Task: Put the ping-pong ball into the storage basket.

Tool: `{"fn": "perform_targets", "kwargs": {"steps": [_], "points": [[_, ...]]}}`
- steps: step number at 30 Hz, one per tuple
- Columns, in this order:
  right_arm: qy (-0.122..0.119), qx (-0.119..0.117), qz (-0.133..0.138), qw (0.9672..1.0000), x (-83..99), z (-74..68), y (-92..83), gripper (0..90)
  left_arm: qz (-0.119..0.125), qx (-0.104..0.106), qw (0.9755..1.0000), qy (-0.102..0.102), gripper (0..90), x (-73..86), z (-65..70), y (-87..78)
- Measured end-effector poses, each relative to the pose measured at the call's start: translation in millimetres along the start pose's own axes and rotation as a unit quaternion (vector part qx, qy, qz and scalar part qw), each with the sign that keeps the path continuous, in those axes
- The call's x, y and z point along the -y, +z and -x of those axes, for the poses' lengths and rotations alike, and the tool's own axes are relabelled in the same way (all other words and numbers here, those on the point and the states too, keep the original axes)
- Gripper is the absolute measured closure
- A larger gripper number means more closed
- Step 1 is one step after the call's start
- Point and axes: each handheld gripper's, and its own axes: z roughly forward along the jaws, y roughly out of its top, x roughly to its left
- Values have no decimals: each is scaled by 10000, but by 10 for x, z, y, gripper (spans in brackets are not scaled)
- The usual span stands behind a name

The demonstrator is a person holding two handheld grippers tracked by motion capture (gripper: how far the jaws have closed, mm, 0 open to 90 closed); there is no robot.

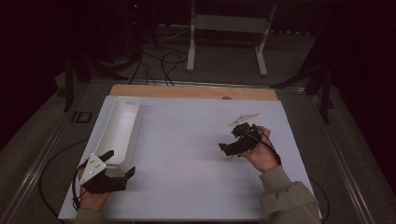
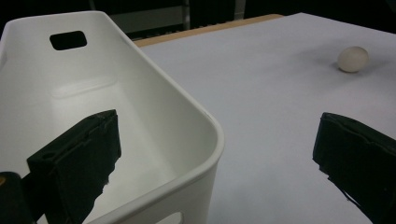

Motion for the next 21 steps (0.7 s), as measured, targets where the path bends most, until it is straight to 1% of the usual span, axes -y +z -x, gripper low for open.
{"fn": "perform_targets", "kwargs": {"steps": [7, 8, 10, 21], "points": [[-1, 15, -77, 10000, 9, 21, 43, 71, 6, 2, 10000, -5, 15, 0, 0, 0], [-17, -3, -138, 9999, 13, 24, 59, 71, 2, 2, 10000, -2, 15, 0, 0, 0], [-29, 1, -175, 9998, 16, 27, 69, 71, 2, 2, 10000, -2, 15, 0, 0, 0], [-63, -36, -283, 9996, 32, 38, 123, 71, 3, 4, 10000, -2, 16, 1, -1, 1]]}}
